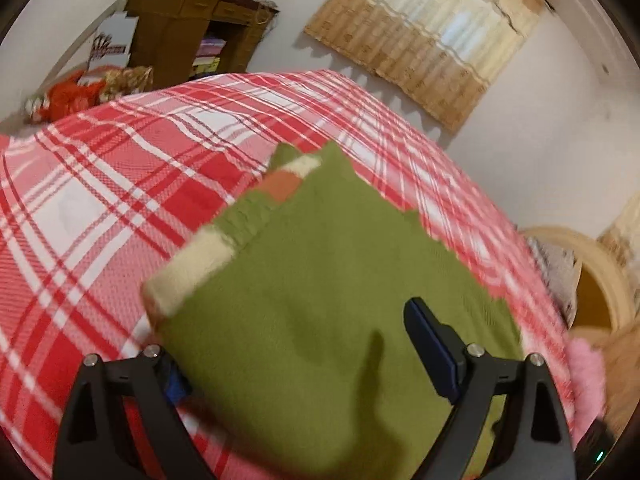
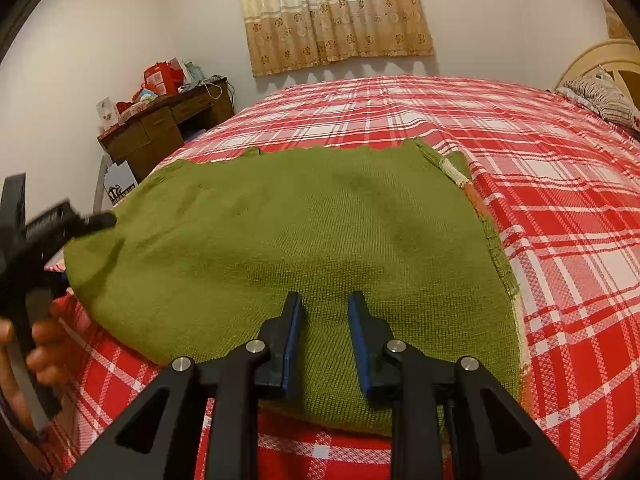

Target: Fold small clothes

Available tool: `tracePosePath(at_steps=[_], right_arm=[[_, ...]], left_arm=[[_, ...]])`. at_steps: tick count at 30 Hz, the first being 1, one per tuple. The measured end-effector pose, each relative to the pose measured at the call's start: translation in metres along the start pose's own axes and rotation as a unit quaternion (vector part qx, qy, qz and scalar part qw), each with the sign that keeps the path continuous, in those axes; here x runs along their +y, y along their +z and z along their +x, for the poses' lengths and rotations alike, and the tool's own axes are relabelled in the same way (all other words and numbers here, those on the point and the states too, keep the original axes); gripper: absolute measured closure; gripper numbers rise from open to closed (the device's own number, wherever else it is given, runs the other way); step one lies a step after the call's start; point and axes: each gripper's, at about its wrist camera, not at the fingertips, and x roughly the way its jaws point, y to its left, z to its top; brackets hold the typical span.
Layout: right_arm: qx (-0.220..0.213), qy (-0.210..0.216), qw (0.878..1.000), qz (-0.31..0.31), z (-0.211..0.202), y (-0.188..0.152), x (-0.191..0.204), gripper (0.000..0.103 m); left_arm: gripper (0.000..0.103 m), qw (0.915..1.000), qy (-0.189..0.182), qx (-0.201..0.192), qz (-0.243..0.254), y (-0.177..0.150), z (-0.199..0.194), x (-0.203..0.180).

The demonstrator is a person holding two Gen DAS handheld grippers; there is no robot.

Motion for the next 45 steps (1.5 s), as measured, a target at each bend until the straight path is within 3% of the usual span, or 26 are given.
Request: tracePosePath(at_steps=[3, 5, 9, 13, 14, 16, 19, 24, 29, 32, 38, 45], right_arm=[[0.007, -0.013, 1.0, -0.008, 0.0, 0.003, 0.005, 0.078], [0.01, -0.012, 1.0, -0.013, -0.002, 0.01, 0.012, 0.078], [-0.01, 0.044, 0.999, -0.023, -0.004, 0.025, 0.048, 0.078], [0.015, 0.088, 0.995, -0.032, 0.021, 0.023, 0.079, 0.078], [0.034, 0.082, 0.995, -0.037, 0.033, 0.017, 0.083, 0.078], [0.031, 0.083, 0.995, -0.035, 0.034, 0.015, 0.082, 0.078], [0.028, 0.109, 0.994, -0.008, 0.034, 0.014, 0.07, 0.078], [0.016, 0.135, 0.99, 0.031, 0.029, 0.012, 0.056, 0.078], [-0.026, 0.097, 0.988, 0.115, 0.005, 0.007, 0.014, 0.078], [-0.019, 0.119, 0.98, 0.159, 0.005, -0.006, -0.007, 0.078], [-0.016, 0.128, 0.979, 0.158, 0.006, -0.009, -0.005, 0.078], [-0.019, 0.142, 0.975, 0.169, 0.013, -0.007, -0.018, 0.078]], left_arm=[[0.028, 0.9995, 0.021, -0.008, 0.023, -0.004, -0.003, 0.0], [0.046, 0.9977, 0.043, -0.011, 0.051, -0.007, -0.003, -0.002], [0.052, 0.9985, 0.033, -0.009, 0.042, -0.005, -0.007, -0.001], [0.052, 0.9973, 0.045, -0.012, 0.058, -0.003, -0.006, -0.007], [0.056, 0.9967, 0.047, -0.014, 0.065, -0.002, -0.007, -0.009], [0.067, 0.9936, 0.052, -0.023, 0.097, -0.002, -0.01, -0.02], [0.075, 0.9891, 0.05, -0.033, 0.134, -0.001, -0.012, -0.038], [0.077, 0.9761, 0.035, -0.057, 0.207, -0.008, -0.019, -0.077], [0.078, 0.957, 0.004, -0.069, 0.282, -0.028, -0.025, -0.111], [0.078, 0.9462, -0.007, -0.059, 0.318, -0.047, -0.018, -0.125], [0.079, 0.9464, -0.005, -0.016, 0.323, -0.067, 0.005, -0.127], [0.079, 0.9489, -0.017, -0.017, 0.315, -0.065, -0.002, -0.121]])
